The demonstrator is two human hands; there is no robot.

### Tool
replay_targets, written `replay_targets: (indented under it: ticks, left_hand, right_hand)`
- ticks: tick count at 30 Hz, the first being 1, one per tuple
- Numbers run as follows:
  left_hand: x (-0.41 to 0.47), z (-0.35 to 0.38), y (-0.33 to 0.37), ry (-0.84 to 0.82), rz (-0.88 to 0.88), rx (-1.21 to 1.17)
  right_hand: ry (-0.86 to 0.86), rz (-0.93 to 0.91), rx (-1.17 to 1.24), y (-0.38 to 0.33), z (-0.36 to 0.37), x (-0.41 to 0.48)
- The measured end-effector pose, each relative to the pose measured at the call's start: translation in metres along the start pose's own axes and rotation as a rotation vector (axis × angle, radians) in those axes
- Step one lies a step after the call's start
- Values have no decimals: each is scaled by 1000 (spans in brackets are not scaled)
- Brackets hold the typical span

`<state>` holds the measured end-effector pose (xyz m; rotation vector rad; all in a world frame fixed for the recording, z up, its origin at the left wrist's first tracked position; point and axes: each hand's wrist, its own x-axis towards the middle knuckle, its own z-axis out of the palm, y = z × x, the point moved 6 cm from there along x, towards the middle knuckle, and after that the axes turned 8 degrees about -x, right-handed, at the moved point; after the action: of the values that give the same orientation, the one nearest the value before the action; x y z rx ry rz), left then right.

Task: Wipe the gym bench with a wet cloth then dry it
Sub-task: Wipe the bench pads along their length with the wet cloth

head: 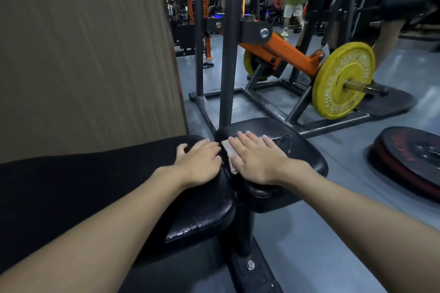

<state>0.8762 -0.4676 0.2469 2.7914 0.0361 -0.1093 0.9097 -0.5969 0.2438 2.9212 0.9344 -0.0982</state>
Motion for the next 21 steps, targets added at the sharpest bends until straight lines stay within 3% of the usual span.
replay_targets:
  ticks: [11, 21]
  left_hand:
    - [12, 7, -9, -76, 39, -18]
    - [5, 3, -4, -3, -2, -26]
  right_hand:
    - [-39, 62, 86, 13, -10, 88]
    - [50, -56, -11, 5, -4, -28]
